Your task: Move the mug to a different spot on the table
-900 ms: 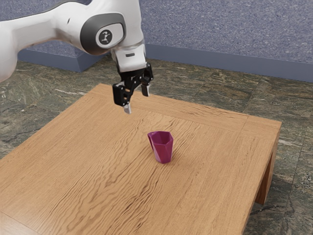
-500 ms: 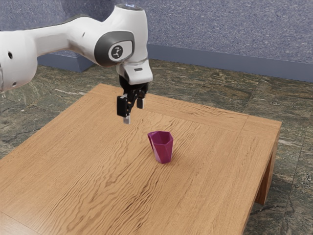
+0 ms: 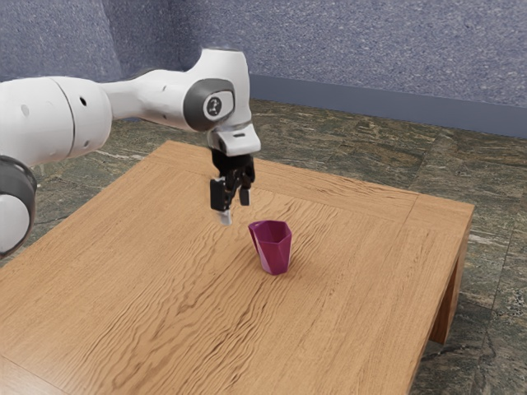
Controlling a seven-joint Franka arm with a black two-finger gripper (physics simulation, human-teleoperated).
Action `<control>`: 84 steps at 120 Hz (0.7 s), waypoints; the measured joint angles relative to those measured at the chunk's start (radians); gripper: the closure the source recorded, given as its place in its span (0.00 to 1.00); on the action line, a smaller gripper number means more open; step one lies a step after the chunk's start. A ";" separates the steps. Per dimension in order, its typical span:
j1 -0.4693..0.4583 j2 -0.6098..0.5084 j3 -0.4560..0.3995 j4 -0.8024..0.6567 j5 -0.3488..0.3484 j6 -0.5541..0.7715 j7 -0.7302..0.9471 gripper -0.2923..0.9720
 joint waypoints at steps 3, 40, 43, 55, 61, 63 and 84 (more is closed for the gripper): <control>0.000 0.012 0.000 0.011 -0.003 0.003 0.010 0.23; 0.024 0.095 0.001 0.030 -0.022 0.083 0.104 0.24; 0.024 0.102 0.001 0.030 -0.025 0.091 0.109 0.24; 0.023 0.126 0.001 0.031 -0.033 0.119 0.129 0.24; 0.023 0.131 0.001 0.031 -0.036 0.131 0.138 0.24; 0.023 0.132 0.001 0.033 -0.036 0.135 0.141 0.24; 0.031 0.163 0.003 0.082 -0.039 0.167 0.166 0.24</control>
